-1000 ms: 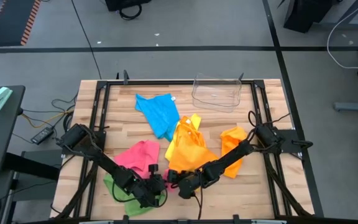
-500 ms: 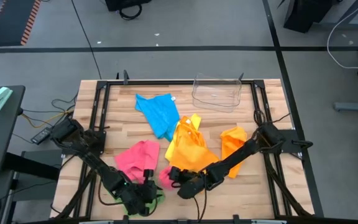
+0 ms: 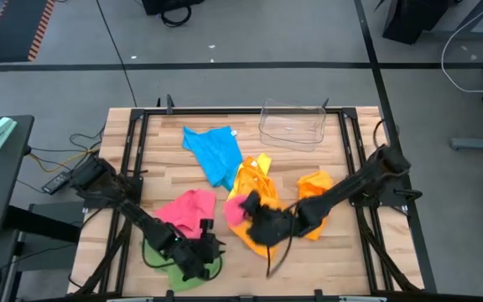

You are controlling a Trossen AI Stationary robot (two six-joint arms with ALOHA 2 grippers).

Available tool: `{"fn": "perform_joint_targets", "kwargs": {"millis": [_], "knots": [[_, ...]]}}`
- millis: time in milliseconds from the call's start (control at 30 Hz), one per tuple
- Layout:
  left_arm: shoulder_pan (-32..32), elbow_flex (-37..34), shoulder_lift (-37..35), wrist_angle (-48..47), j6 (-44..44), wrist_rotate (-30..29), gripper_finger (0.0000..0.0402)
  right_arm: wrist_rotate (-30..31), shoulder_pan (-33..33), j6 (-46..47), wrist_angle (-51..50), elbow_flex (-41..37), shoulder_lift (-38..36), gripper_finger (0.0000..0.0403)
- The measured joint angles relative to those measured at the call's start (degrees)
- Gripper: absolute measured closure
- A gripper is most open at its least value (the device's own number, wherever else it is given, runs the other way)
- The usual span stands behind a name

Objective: Fold microfiber towels
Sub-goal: Put the folded top pink microfiber cloth into the transparent bin

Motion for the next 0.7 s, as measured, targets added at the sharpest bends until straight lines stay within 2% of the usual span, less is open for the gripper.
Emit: {"fn": "perform_joint_targets", "kwargs": {"millis": [267, 433, 533, 700], "knots": [[5.52, -0.2, 0.0, -0.85, 11.63, -0.01, 0.0303, 2.1, -10.64, 8.87, -1.58, -13.12, -14.26, 0.0339], [9.49, -0.2, 0.0, -0.48, 22.4, 0.03, 0.0317, 7.73, -19.61, 8.67, 2.03, -21.28, -21.31, 0.034], [12.35, -0.2, 0.0, -0.39, 27.33, 0.09, 0.0326, 10.35, -25.14, 8.75, 3.76, -24.87, -23.57, 0.034], [17.51, -0.2, 0.0, -0.37, 31.33, 0.02, 0.0335, 10.32, -34.35, 10.87, 5.77, -27.11, -22.8, 0.034]]}}
